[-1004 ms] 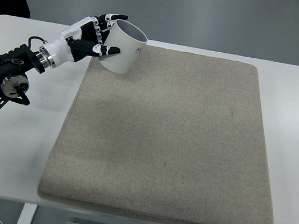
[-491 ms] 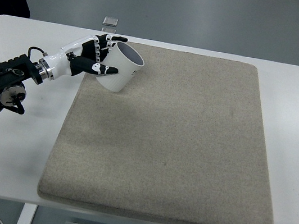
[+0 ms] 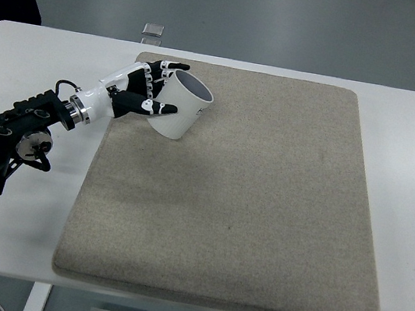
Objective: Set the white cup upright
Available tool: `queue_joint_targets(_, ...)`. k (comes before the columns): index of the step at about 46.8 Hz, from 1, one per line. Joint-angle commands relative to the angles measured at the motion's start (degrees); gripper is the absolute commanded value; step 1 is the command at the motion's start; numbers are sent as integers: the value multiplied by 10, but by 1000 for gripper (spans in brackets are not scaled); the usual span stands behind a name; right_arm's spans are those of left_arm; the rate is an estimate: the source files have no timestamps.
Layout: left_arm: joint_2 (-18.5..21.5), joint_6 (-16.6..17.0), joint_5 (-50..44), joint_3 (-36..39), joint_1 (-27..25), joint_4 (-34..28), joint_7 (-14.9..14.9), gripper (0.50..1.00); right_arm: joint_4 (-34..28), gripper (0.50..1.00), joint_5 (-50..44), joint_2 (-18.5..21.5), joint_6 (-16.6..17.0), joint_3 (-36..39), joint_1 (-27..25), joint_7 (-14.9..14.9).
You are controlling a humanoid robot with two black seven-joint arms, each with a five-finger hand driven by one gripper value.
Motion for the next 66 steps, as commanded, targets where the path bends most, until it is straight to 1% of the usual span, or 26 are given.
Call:
queue_joint_targets(1,-4,0,0,0,0,0,0,500,0,930,0,0,0,0,0,1)
queue_joint_targets(26,-4,0,-2,-13,5,3,0,500,0,930,0,0,0,0,0,0)
queue_joint_targets(28,-4,0,-2,-17,6,3,0,518,0,930,0,0,0,0,0,0)
queue_joint_targets(33,-4,0,-1,-32,11,3,0,627,0,930,0,0,0,0,0,0)
queue_joint_targets(36,-4,0,-1,-37,12,3,0,683,0,930,0,0,0,0,0,0)
queue_joint_targets(38,-4,0,0,-37,12,3,0,788,1,930,0,0,0,0,0,0)
queue_joint_targets(39,-4,0,-1,-37,12,3,0,822,0,930,0,0,0,0,0,0)
queue_joint_targets(40,-4,0,-1,-37,12,3,0,833,1,930,0,0,0,0,0,0)
queue_joint_targets(44,-4,0,-1,-38,12,3,0,859,0,930,0,0,0,0,0,0)
queue_joint_targets(46,-4,0,-1,-38,12,3,0,887,1,930,0,0,0,0,0,0)
queue_joint_targets(50,-4,0,-2,-39,12,3,0,896,0,930,0,0,0,0,0,0)
queue_joint_targets(52,-3,0,-2,-40,12,3,0,917,0,930,0,0,0,-1,0,0)
queue_joint_targets(66,-3,0,-5,-46,11,2,0,930,0,930,0,0,0,0,0,0)
